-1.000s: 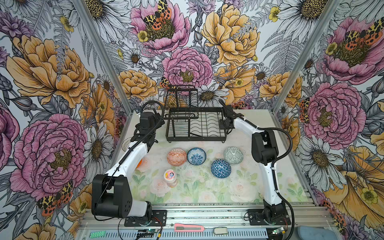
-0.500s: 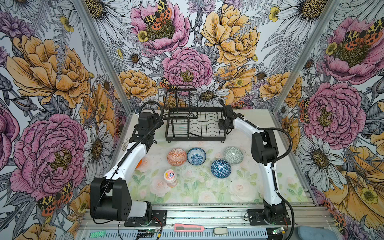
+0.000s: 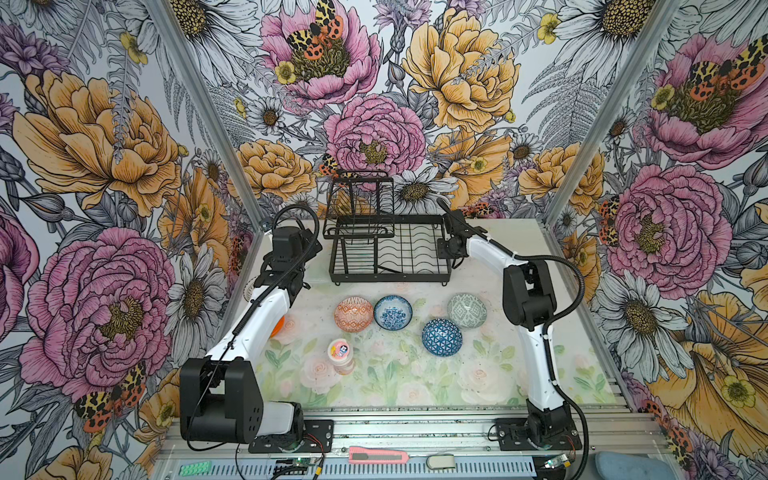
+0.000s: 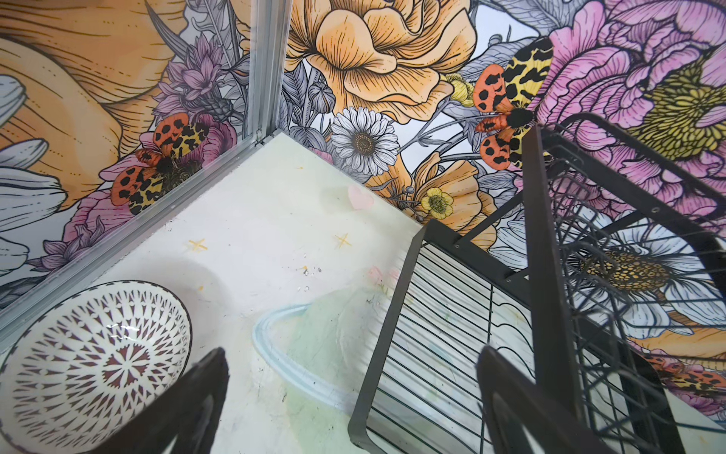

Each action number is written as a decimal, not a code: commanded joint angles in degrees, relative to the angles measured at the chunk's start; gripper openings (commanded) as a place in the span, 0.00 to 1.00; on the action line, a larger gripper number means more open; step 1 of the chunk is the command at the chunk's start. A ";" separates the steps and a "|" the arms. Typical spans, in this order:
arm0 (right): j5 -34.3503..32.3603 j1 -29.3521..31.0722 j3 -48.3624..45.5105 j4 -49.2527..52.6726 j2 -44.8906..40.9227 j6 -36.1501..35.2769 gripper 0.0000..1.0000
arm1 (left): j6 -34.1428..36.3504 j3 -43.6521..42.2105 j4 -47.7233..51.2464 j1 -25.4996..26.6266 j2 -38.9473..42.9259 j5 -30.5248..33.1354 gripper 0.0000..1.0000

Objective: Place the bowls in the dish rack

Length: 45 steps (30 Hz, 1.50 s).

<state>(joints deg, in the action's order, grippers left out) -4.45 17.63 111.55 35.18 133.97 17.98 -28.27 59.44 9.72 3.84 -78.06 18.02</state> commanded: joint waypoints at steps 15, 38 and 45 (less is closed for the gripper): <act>1.68 1.36 1.81 -2.51 -0.33 -6.07 0.12 | -6.23 1.64 8.13 -3.76 1.49 -1.89 0.99; 2.82 1.00 3.62 -2.53 -15.97 -5.64 1.00 | -8.58 7.33 31.16 -17.98 -1.74 -3.49 0.99; 9.47 1.99 10.24 -2.57 -17.60 -3.33 0.99 | -6.36 5.23 32.89 -23.91 -3.08 -6.50 0.99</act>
<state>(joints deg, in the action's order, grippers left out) 1.04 18.68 119.07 33.61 119.20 13.26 -36.47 65.21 40.27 -17.58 -80.01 14.85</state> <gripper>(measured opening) 0.995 0.986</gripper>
